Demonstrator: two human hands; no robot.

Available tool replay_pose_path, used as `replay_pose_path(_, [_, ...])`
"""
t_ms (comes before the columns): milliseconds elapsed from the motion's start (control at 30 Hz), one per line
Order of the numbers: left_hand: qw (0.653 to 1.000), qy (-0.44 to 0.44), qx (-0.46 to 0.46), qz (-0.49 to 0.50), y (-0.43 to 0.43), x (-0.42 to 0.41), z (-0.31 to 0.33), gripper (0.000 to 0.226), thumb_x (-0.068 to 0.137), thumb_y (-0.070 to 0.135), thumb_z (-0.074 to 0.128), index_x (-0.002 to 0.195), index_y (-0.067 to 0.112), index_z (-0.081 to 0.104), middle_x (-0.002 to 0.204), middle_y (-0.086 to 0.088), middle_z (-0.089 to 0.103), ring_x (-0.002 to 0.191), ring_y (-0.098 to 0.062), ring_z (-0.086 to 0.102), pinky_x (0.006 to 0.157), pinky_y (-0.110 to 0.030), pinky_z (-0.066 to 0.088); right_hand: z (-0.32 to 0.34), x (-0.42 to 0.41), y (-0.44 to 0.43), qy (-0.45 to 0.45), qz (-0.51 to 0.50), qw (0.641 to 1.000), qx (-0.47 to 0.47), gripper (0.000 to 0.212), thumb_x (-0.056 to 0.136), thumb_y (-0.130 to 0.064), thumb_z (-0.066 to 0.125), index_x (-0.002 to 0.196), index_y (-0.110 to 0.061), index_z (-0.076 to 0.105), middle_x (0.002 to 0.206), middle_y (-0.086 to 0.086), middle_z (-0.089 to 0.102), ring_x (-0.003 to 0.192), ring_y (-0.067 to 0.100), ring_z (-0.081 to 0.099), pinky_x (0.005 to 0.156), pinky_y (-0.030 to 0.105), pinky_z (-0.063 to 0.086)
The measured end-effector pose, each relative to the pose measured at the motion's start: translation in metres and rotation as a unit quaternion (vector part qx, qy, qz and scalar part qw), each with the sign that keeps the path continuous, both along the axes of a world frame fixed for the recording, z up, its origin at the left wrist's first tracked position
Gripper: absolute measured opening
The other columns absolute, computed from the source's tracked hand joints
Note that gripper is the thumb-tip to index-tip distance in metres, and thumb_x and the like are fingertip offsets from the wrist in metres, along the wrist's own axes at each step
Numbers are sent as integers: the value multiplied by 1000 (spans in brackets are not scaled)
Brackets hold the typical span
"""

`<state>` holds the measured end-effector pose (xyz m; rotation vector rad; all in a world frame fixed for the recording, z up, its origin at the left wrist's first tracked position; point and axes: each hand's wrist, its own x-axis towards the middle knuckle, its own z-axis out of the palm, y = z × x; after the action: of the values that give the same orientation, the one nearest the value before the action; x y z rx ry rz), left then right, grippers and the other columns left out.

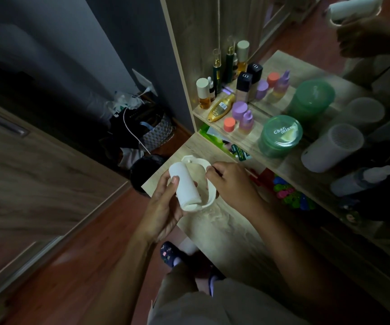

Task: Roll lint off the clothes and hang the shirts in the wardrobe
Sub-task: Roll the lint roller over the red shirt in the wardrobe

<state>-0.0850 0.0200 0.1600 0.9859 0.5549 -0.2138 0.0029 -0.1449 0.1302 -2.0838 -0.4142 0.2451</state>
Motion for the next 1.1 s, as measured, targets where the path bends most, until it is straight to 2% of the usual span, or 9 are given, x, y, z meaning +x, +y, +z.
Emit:
replay_pose_path(100, [1000,11,5,-3,0,-3,0,44,95,29,54,137,19,52,117,-13,64,93,-21,70,67,-36,64,-1,-2,-1,15,2,1000,-16,39,99,-26,55,67,-3,58,54,4,57,47,8,53,44,14,32])
replay_pose_path(167, [1000,15,16,-7,0,-5,-1,44,94,29,56,136,20,53,121,-14,62,97,-22,68,69,-35,64,-1,-3,-1,28,4,1000,-12,39,99,-23,55,64,-5,55,50,-3,51,46,1,53,43,11,32])
replay_pose_path(300, [997,11,69,-35,-1,-4,1,46,98,27,60,141,18,49,121,-16,63,103,-25,66,69,-33,62,-3,-3,-2,26,7,1000,-15,40,100,-24,56,68,0,59,57,9,59,49,11,53,45,15,34])
replay_pose_path(400, [992,2,109,-64,-3,-3,7,38,103,16,52,141,14,46,111,-16,67,87,-18,71,57,-25,56,-6,-6,-3,35,-1,999,6,40,101,-22,55,68,0,58,60,15,60,55,24,56,46,18,32])
replay_pose_path(533, [983,-13,155,-97,-1,-4,10,37,102,12,50,139,13,44,92,-7,72,72,-14,70,52,-23,53,-5,-7,-5,27,-8,1000,6,43,101,-22,55,60,-11,46,51,2,45,48,10,39,46,19,27])
replay_pose_path(600, [979,-14,175,-108,-3,-3,11,38,102,10,50,139,13,44,87,-3,72,71,-12,70,55,-24,54,-4,-6,-4,18,-3,1000,-7,43,101,-23,55,60,-11,47,52,1,47,48,11,42,47,23,32])
replay_pose_path(733, [968,-21,209,-139,-3,-2,16,37,102,14,52,137,21,45,96,0,75,87,-15,73,68,-30,58,-4,-8,-3,10,12,1000,-11,40,102,-25,53,72,-1,61,64,13,63,60,26,62,55,38,48])
replay_pose_path(900, [951,-36,264,-157,2,2,21,44,101,17,56,142,25,41,107,-1,76,98,-18,73,71,-30,58,1,-4,-2,-18,2,1000,3,38,102,-27,53,66,-17,50,53,-4,49,49,13,48,47,30,38])
replay_pose_path(1100, [899,-102,378,-198,7,3,27,70,99,33,61,157,39,23,142,9,59,121,-13,65,89,-44,59,7,-3,-3,-50,-1,997,51,36,102,-33,47,72,-13,51,59,5,51,55,21,49,51,43,42])
